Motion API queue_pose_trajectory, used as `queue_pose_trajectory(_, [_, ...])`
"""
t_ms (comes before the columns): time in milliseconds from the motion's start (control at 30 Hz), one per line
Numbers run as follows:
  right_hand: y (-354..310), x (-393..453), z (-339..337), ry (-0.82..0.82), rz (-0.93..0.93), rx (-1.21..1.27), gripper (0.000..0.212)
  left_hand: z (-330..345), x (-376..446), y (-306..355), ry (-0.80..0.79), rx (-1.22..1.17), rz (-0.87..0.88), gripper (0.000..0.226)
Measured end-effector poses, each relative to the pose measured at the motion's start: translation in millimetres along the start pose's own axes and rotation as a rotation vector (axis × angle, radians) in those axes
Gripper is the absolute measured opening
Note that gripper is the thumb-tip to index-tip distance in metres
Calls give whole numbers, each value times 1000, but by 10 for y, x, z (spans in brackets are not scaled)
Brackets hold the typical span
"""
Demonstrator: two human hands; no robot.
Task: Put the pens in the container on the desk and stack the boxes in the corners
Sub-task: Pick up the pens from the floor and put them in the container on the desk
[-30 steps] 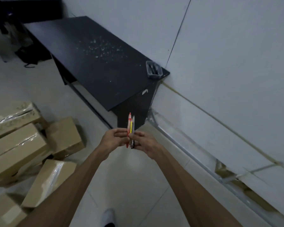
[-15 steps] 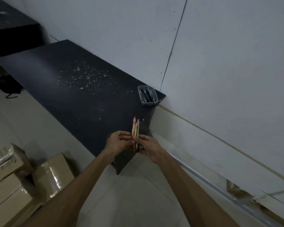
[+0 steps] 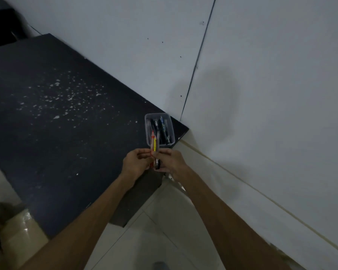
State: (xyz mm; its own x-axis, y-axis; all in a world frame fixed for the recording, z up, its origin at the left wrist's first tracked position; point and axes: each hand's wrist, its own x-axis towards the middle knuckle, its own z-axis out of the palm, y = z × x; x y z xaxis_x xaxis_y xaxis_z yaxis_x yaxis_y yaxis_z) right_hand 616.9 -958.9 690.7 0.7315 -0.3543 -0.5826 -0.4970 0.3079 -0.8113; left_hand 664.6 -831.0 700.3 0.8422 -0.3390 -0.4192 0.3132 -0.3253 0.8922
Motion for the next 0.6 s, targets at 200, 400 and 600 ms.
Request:
queue_pose_trajectory(200, [-453, 801, -145, 11, -68, -173, 33, 241, 796, 181, 99, 14, 11, 24])
queue_pose_trajectory(400, [-554, 1255, -51, 93, -115, -456, 21, 310, 1093, 248, 168, 89, 25, 28])
queue_pose_trajectory(600, [-647, 1272, 55, 144, -152, -636, 19, 361, 1067, 264, 176, 177, 67, 36])
